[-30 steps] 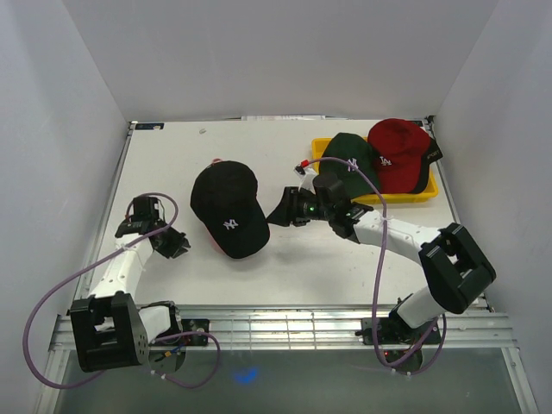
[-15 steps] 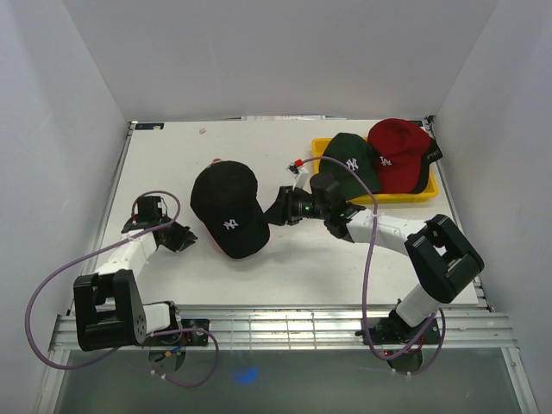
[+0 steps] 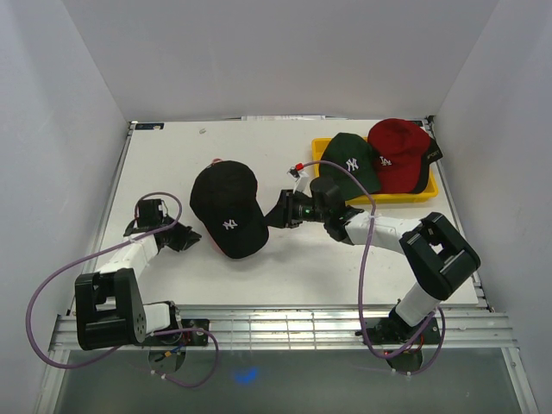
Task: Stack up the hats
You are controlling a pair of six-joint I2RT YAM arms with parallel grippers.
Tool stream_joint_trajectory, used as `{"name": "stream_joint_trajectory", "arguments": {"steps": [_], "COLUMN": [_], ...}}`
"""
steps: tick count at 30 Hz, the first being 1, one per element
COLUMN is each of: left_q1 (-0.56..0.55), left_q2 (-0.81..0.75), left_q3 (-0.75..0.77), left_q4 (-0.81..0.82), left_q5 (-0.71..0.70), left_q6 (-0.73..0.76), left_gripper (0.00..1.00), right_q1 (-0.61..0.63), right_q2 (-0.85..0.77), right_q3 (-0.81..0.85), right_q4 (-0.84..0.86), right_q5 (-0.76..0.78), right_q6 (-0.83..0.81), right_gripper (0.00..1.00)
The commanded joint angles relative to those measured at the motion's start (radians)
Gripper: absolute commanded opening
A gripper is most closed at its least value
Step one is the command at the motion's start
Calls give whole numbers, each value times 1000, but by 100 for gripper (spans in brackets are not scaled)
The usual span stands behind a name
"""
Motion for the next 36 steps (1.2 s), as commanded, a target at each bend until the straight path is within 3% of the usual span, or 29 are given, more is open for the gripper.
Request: {"name": "stream_joint_trajectory", "arguments": {"steps": [1,15,36], "left_q1": [4,4,-8], "left_q2": [-31,-30,-74], "left_q3": [-11,-14,-43], "left_q4": [39,43,60], "left_q5": [29,20,37], "left_q6": [-14,3,-17], "left_gripper": [23,22,18], "right_q1": [9,7,109], "right_q2": [0,38,37], "right_q3": [-8,7,-25], "right_q4": [55,49,100], "right_q5": [-5,3,46], "right_q6": [-1,-24,48], "right_gripper": [40,41,21]}}
